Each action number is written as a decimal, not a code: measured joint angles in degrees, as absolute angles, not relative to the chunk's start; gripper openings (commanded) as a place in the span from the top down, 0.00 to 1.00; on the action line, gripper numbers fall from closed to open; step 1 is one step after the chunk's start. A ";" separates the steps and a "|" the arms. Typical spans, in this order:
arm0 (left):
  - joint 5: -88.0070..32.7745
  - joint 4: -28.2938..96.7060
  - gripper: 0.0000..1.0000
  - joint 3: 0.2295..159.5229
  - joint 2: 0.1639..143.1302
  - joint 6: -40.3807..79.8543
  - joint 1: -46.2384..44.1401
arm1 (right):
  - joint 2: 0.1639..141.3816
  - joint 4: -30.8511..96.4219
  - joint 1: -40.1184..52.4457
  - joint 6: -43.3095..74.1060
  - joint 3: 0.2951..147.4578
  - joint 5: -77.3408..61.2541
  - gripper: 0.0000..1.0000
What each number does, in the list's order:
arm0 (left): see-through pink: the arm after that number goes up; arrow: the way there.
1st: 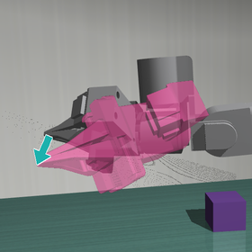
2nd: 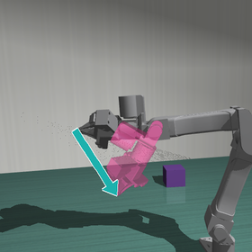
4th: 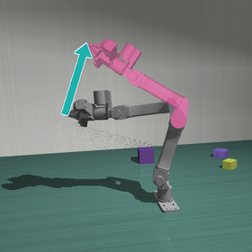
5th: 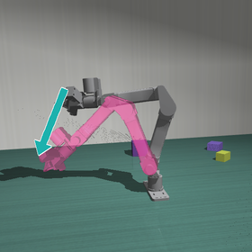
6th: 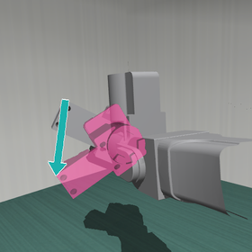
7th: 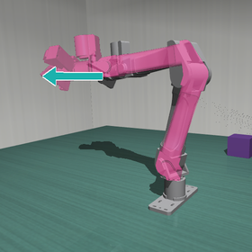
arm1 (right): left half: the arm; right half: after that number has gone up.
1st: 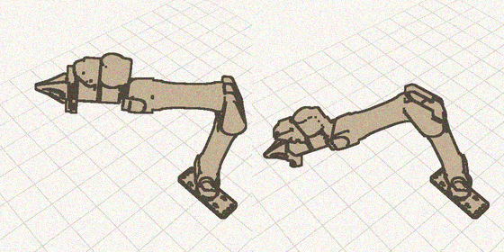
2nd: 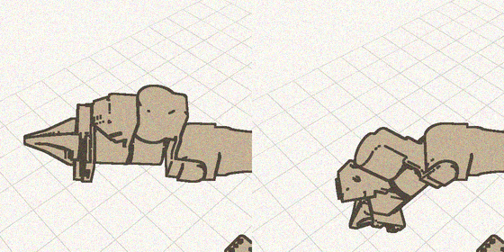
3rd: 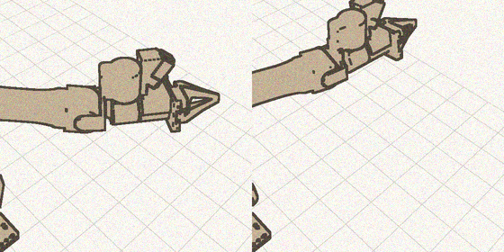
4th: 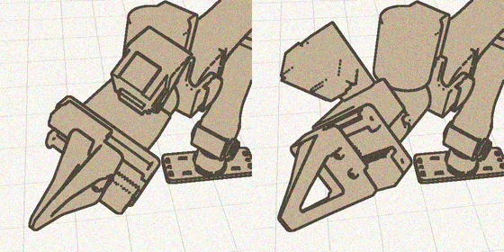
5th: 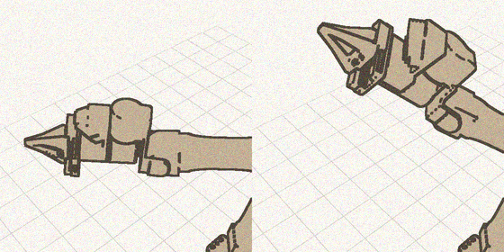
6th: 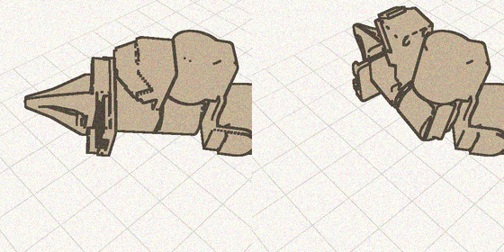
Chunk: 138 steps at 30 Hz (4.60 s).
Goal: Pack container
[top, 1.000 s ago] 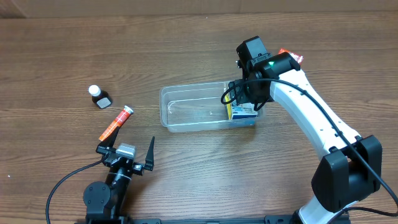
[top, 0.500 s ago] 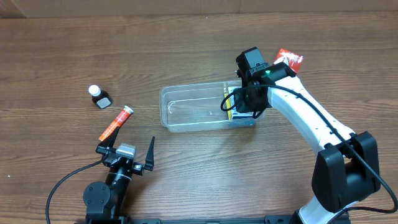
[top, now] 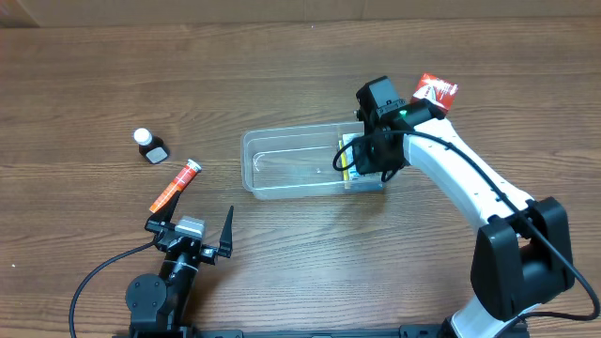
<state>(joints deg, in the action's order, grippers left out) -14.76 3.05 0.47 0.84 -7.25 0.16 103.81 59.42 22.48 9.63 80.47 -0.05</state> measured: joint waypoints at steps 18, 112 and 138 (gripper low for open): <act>-14.76 3.05 0.00 0.47 0.84 -7.25 0.16 | 117.73 41.74 -2.81 -13.39 101.89 -4.58 0.00; -14.76 3.05 0.00 0.47 0.84 -7.25 0.16 | 135.55 20.73 -14.68 -22.35 103.20 0.73 0.00; -14.76 3.05 0.00 0.47 0.84 -7.25 0.16 | 132.64 51.79 -16.32 7.55 107.74 -0.95 0.00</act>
<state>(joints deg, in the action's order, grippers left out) -14.76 3.05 0.47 0.84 -7.25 0.16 132.64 51.79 -16.32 7.55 107.74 -0.95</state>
